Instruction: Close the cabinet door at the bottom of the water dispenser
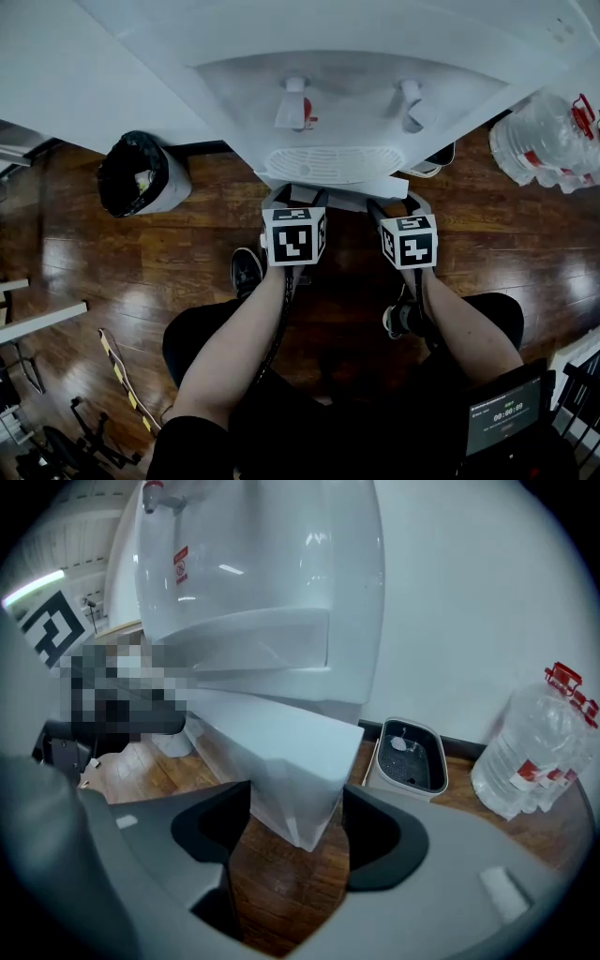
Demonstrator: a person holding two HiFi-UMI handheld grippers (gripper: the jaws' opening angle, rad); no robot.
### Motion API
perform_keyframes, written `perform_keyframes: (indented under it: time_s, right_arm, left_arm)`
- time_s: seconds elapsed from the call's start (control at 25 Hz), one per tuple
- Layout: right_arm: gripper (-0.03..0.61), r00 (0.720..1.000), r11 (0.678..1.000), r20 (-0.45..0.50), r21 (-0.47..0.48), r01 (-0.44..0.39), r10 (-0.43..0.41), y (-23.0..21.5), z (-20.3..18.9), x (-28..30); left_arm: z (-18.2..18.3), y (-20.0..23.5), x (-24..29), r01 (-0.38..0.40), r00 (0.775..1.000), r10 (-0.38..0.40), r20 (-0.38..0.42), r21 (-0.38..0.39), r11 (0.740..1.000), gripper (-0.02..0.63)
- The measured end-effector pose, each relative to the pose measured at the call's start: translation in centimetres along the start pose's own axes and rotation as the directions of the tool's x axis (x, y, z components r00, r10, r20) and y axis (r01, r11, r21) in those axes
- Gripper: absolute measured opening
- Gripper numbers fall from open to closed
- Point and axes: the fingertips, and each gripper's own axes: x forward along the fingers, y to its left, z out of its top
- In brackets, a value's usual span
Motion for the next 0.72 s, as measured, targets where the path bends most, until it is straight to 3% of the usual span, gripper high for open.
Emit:
perform_keyframes:
  time_s: [0.32,0.72]
  right_arm:
    - [0.305,1.0,1.0,0.012,-0.022,0.01,-0.01,-0.4,0.8,0.4]
    - [0.307,1.0,0.999,0.027,-0.051,0.011,-0.01,-0.7,2.2,0.7]
  left_arm:
    - [0.3,0.3,0.3,-0.042,0.999,0.043,0.023,-0.042,0.998,0.285]
    - [0.6,0.3,0.1,-0.04,0.999,0.041,0.019,-0.037,0.999,0.276]
